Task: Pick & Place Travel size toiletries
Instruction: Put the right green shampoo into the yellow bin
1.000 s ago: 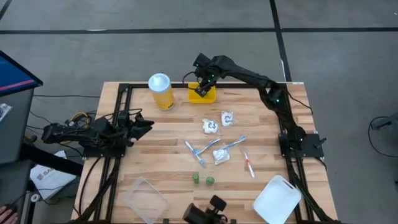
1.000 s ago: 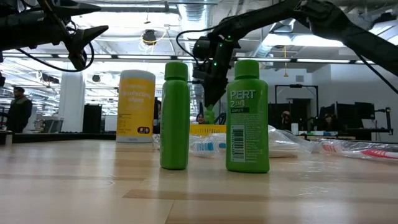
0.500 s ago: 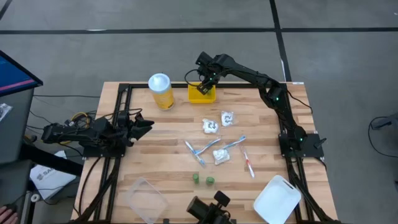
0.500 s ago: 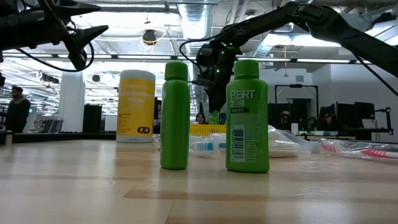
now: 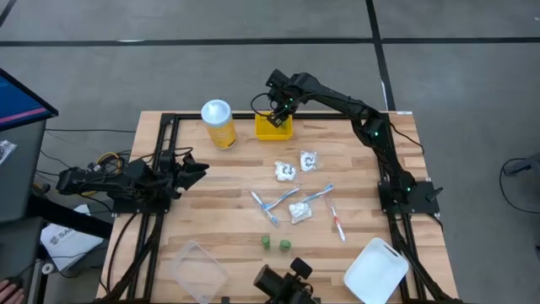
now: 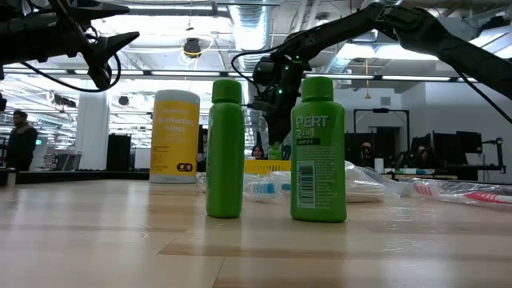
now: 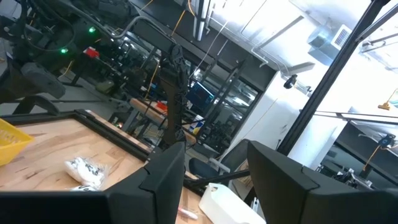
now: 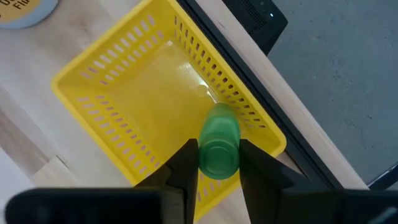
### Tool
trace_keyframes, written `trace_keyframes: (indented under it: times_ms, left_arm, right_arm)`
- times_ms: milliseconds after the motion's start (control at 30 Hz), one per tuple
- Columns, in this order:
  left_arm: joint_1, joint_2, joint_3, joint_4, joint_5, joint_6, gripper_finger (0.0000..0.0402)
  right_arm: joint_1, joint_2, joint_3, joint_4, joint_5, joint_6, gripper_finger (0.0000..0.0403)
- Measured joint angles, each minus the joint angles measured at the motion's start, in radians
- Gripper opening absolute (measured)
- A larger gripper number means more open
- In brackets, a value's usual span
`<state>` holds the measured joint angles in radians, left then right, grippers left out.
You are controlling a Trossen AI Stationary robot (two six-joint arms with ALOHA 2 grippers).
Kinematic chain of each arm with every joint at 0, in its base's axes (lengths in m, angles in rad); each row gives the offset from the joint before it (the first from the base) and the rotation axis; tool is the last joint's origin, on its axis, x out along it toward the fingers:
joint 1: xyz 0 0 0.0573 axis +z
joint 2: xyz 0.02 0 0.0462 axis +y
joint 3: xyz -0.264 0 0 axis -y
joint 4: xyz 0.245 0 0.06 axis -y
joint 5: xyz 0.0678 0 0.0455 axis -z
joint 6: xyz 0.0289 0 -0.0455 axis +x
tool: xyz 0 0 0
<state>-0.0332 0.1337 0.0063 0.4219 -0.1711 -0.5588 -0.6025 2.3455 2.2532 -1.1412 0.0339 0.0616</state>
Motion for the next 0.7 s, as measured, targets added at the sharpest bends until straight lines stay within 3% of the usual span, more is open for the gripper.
trace_keyframes:
  times_ms: [700]
  left_arm:
    - [0.0,0.0,0.0,0.006,0.001,0.0,0.0172]
  right_arm:
    - [0.008,0.041,0.005,-0.003,-0.016,-0.003,0.0102]
